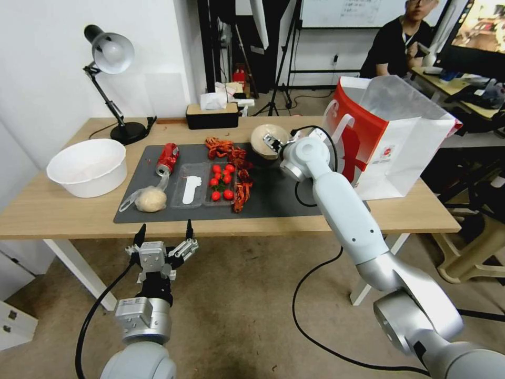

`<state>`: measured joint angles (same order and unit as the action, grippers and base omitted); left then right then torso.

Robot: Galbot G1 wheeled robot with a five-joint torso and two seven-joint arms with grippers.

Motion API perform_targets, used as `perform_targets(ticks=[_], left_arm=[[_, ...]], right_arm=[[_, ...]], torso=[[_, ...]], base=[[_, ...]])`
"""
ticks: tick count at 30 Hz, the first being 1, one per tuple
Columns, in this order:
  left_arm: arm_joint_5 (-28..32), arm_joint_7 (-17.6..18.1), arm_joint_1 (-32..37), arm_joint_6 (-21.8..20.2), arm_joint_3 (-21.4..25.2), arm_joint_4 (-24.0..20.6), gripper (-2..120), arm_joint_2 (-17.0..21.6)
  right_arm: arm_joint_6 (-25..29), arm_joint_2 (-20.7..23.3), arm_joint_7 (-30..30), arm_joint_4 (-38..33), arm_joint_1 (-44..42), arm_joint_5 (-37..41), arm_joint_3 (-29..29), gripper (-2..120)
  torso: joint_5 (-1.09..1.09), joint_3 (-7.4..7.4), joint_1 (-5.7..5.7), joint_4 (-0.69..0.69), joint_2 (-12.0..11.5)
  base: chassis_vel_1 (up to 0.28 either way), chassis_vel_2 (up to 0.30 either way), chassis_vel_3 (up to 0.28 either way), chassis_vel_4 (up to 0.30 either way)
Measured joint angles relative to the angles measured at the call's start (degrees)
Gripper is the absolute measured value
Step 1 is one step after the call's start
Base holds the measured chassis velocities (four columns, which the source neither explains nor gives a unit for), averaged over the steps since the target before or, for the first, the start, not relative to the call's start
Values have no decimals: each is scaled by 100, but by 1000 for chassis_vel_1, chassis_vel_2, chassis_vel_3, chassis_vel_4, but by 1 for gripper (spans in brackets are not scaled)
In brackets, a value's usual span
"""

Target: Pick up the trash from the table and place it into the takeout bag.

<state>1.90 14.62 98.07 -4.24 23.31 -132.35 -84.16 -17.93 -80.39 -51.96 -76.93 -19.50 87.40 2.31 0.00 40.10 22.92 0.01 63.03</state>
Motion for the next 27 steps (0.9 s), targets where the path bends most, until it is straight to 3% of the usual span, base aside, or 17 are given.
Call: perform_targets(ticks=[9, 22, 27], left_arm=[[31, 2, 6, 17, 11, -5, 100, 33], [98, 10, 41, 24, 21, -87, 100, 95], [99, 15, 68, 77, 21, -97, 100, 106]], right_arm=[[-195, -298, 84, 745, 406, 194, 224, 97], [-310, -391, -71, 1085, 467, 173, 360, 62], [-344, -355, -107, 1045, 443, 179, 360, 43]], torso=[[0, 0, -1, 0, 0], [0, 0, -1, -1, 0], [0, 0, 0, 0, 0]], base=[[0, 0, 0, 0], [0, 0, 0, 0], [0, 0, 0, 0]])
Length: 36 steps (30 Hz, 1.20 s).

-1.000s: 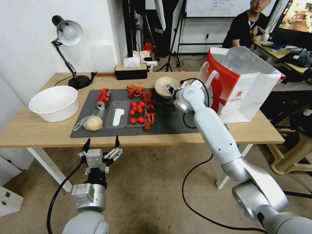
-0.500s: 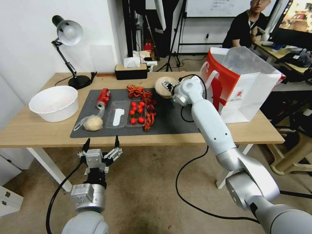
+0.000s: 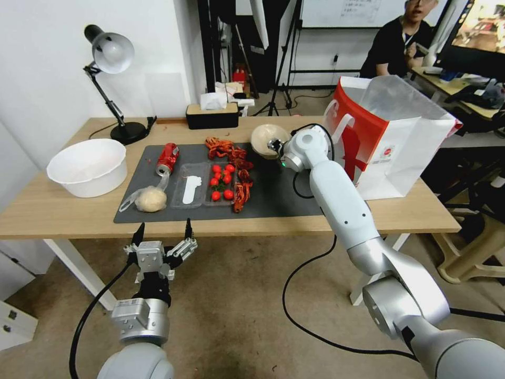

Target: Pick up the trash from the table and place it into the takeout bag.

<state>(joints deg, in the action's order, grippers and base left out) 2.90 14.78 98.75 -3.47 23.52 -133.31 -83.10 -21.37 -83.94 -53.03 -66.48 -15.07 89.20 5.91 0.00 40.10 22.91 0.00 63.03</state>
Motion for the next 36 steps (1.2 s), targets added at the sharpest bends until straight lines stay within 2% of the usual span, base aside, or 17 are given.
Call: perform_targets(ticks=[1, 3, 5, 10, 11, 14, 18, 20, 22, 24, 26, 28, 30, 31, 33, 36], left_arm=[[-1, 2, 9, 23, -1, 0, 100, -2], [-3, 3, 15, 33, -5, 0, 100, -3], [-5, 7, 22, 42, -10, 0, 100, -1], [-6, 9, 13, 44, -11, -5, 100, 9], [-6, 10, 7, 44, -12, -12, 100, 11], [-6, 11, 4, 44, -17, -13, 100, 12], [-6, 11, 2, 44, -20, -16, 100, 16], [-8, 12, -3, 44, -21, -20, 100, 17], [-9, 12, -12, 44, -24, -29, 100, 18], [-10, 12, -15, 43, -24, -29, 100, 18], [-10, 12, -21, 41, -22, -31, 100, 16], [-10, 13, -21, 41, -20, -31, 100, 15], [-10, 16, -21, 41, -1, -31, 100, 9], [-10, 16, -21, 41, -1, -31, 100, 9], [-8, 22, -26, 41, 21, -31, 100, -3], [-6, 23, -35, 41, 39, -31, 100, -12]], right_arm=[[-2, 2, -10, -9, -7, 0, 0, 36], [-3, 2, -16, -14, -13, 1, 1, 34], [-4, 2, -35, -38, -39, 1, 13, 22], [-4, 19, -56, -112, -91, 3, 22, 11], [-5, 40, -56, -153, -116, 3, 23, 5], [-14, 126, 30, -280, -198, -32, 9, 0], [-19, 264, 326, -525, -300, -324, -87, 0], [-2, 407, 629, -784, -370, -683, -216, 0], [72, 688, 1138, -1245, -483, -1451, -448, 0], [97, 779, 1285, -1389, -510, -1701, -506, 0], [215, 1069, 1679, -1880, -579, -2546, -699, 0], [236, 1115, 1728, -1959, -589, -2696, -725, 0], [418, 1416, 1982, -2477, -644, -3791, -861, 0], [418, 1416, 1982, -2477, -644, -3791, -861, 0], [500, 1635, 2035, -2823, -702, -4823, -874, 0], [521, 1785, 2042, -3059, -759, -5363, -819, 0]], torso=[[0, 0, 0, 0, 0], [0, 0, 0, 0, 0], [0, 0, 0, -1, 0], [0, 0, 0, -1, 0], [0, 0, 0, -1, 0], [0, 0, 0, -1, 0], [1, 0, 0, 1, 0], [1, 0, 0, 1, -1], [1, 0, 0, 0, -1], [1, 0, 0, 0, -1], [1, 0, 0, 0, -1], [2, 0, 0, 0, -1], [0, 0, 0, -1, -1], [0, 0, 0, -1, -1], [1, 0, 0, -1, -1], [2, 0, 0, 0, -1]], base=[[0, 0, 0, 0], [0, 0, 0, 0], [0, 0, 0, 0], [0, 0, 0, 0], [0, 0, 0, 0], [0, 0, 0, 0], [0, 0, 0, 0], [0, 0, 0, 0], [0, 0, 0, 0], [0, 0, 0, 0], [0, 0, 0, 0], [0, 0, 0, 0], [0, 0, 0, 0], [0, 0, 0, 0], [0, 0, 0, 0], [0, 0, 0, 0]])
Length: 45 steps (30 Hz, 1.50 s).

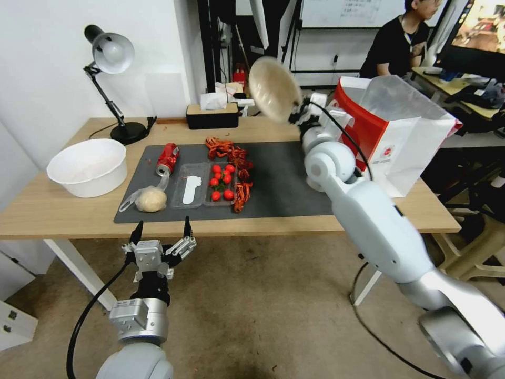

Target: Pick up the trash from the table and place it into the takeout bag.

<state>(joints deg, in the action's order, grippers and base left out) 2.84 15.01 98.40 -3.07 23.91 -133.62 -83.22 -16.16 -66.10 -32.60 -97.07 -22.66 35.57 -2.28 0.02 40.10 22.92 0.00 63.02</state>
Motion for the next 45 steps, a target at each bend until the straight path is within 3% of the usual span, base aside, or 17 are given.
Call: perform_targets(ticks=[2, 6, 11, 14, 24, 28, 34, 41, 44, 45], left_arm=[[4, 2, -9, 0, 20, 14, 100, -9], [5, 3, -6, 0, 27, 29, 100, -4], [-6, 8, -10, -4, 42, 51, 100, -3], [-19, 9, -25, -10, 39, 83, 100, 1], [52, 7, -103, -52, -51, 171, 100, -27], [293, 8, -234, -215, 67, 119, 100, 162], [288, 4, -214, -221, 33, 126, 100, 143], [231, -5, -219, -216, -50, 137, 100, 91], [231, -5, -216, -217, -46, 123, 100, 103], [229, -6, -203, -219, -38, 102, 100, 129]], right_arm=[[-68, 296, -127, -399, -110, -513, 233, 0], [-296, 716, -412, -728, -225, -778, 581, 0], [-752, 1373, -877, -1103, -413, -752, 917, 0], [-1111, 1919, -1157, -1434, -758, -290, 1295, 0], [-1094, 2070, -1068, -1416, -1538, -9, 1755, 0], [-886, 2052, -958, -1326, -1766, 12, 1750, 14], [-823, 2048, -949, -1313, -1790, 89, 1754, 32], [-735, 2094, -863, -1230, -1728, 128, 1733, 62], [-703, 2097, -841, -1222, -1725, 125, 1732, 65], [-676, 2091, -835, -1224, -1723, 111, 1731, 75]], torso=[[-1, 0, 0, 0, 0], [-1, 0, 0, 0, 1], [-1, 0, 0, 1, 1], [-1, -1, -1, 3, 2], [-2, 0, 0, -1, 2], [-1, 1, 1, 0, 1], [-2, 0, 1, -1, 1], [-2, 0, 0, 0, 1], [-2, 0, 1, 0, 1], [-2, 0, 0, 0, 1]], base=[[0, 0, 0, 0], [0, 0, 0, 0], [0, 0, 0, 0], [0, 0, 0, 0], [0, 0, 0, 0], [0, 0, 0, 0], [0, 0, 0, 0], [0, 0, 0, 0], [0, 0, 0, 0], [0, 0, 0, 0]])
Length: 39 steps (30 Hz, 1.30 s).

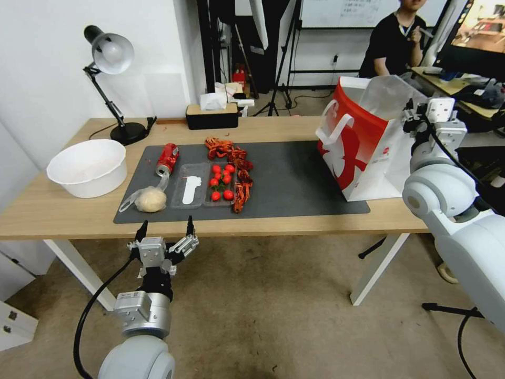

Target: Pick up the trash from the table and place it into the takeout bag.

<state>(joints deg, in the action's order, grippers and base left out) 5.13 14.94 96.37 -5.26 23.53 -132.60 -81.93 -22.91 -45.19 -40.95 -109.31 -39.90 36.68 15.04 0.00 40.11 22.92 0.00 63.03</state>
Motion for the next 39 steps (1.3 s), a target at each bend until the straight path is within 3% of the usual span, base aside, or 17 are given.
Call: perform_targets(ticks=[1, 6, 11, 14, 21, 23, 29, 32, 39], left_arm=[[-1, -1, 41, 0, 12, -29, 100, -1], [-1, -2, 73, 5, 13, -38, 100, -11], [37, -4, 6, 0, 46, -38, 100, -5], [62, -8, -39, -67, 60, -46, 100, -11], [97, -10, 2, -63, 92, -43, 100, -52], [100, -9, -19, -61, 93, -29, 100, -45], [124, -12, -103, -149, 40, -65, 100, -46], [159, -15, -108, -175, 49, -118, 100, -45], [246, -17, -118, -165, 141, -129, 100, 5]], right_arm=[[64, -30, 4, -73, -19, -9, 0, 86], [202, -57, 42, -110, -10, 10, -11, 98], [657, -143, 272, -326, 64, 508, -53, 100], [1088, -32, 880, -704, -237, 994, 8, 100], [1568, -10, 1730, -1163, -1017, 1223, 244, 100], [1838, -26, 2160, -1343, -1534, 1134, 425, 100], [2155, -144, 2589, -1600, -2381, 952, 605, 100], [2436, -414, 2871, -1717, -3230, 431, 676, 100], [2751, -939, 3074, -1738, -3936, -292, 570, 100]], torso=[[0, 0, 0, 0, 0], [0, 0, 0, 0, 0], [-1, 0, 0, -1, 0], [-1, 0, 0, 0, 0], [0, 0, 0, 0, 0], [0, 0, 0, 1, 0], [0, -1, 0, 1, 0], [1, -1, 0, 1, 0], [-1, -1, -1, -1, -1]], base=[[0, 0, 0, 0], [0, 0, 0, 0], [0, 0, 0, 0], [0, 0, 0, 0], [0, 0, 0, 0], [0, 0, 0, 0], [0, 0, 0, 0], [0, 0, 0, 0], [0, 0, 0, 0]])
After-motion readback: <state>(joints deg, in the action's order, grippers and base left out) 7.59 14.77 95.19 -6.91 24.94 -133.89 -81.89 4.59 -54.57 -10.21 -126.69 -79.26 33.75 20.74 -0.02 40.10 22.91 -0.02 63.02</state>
